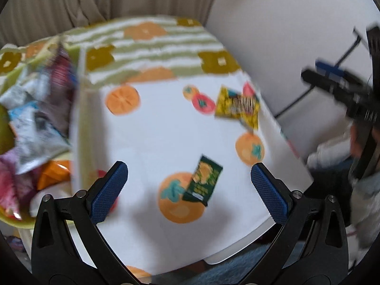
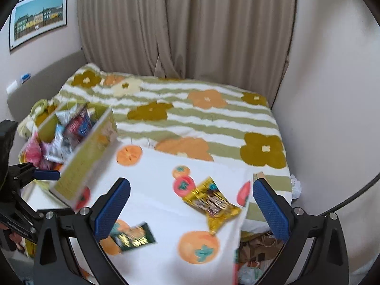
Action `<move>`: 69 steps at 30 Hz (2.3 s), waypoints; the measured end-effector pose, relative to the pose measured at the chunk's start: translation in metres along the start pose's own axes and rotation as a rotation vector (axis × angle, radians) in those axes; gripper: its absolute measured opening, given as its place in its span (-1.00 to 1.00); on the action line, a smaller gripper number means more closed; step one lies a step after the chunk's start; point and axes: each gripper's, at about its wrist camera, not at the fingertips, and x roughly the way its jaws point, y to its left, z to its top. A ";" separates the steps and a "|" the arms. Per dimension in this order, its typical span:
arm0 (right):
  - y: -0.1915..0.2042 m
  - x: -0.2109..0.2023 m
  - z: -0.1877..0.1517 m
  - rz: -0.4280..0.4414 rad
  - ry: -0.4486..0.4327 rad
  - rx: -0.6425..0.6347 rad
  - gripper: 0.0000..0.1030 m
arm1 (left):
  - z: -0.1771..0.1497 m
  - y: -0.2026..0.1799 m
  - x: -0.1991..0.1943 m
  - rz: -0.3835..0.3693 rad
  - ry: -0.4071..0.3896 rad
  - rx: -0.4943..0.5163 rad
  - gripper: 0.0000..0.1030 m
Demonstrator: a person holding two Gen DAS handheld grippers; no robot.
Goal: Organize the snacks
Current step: 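Move both tools back toward the green and gold packs, then grasp the dark green cracker pack with the left tool while the right tool grasps the gold chocolate bag, then carry both packs over the box and open both tools to drop them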
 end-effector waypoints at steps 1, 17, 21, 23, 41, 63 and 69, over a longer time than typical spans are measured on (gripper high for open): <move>-0.009 0.008 -0.004 0.007 0.020 -0.011 1.00 | -0.001 -0.004 0.009 0.001 0.021 0.010 0.99; -0.074 0.137 -0.061 0.084 0.196 -0.085 1.00 | -0.029 -0.031 0.148 0.051 0.308 0.136 0.54; -0.077 0.156 -0.063 0.093 0.234 -0.114 1.00 | -0.029 -0.031 0.153 0.070 0.321 0.162 0.53; -0.077 0.166 -0.063 0.104 0.265 -0.128 1.00 | -0.029 -0.031 0.154 0.075 0.326 0.175 0.53; -0.049 0.198 -0.062 0.162 0.314 -0.335 0.96 | -0.024 -0.040 0.153 0.128 0.346 0.252 -0.18; -0.036 0.197 -0.067 0.169 0.386 -0.369 -0.06 | -0.021 -0.026 0.146 0.104 0.325 0.142 -0.18; -0.024 0.178 -0.057 0.186 0.361 -0.330 -0.08 | -0.017 -0.017 0.122 0.088 0.279 0.084 -0.18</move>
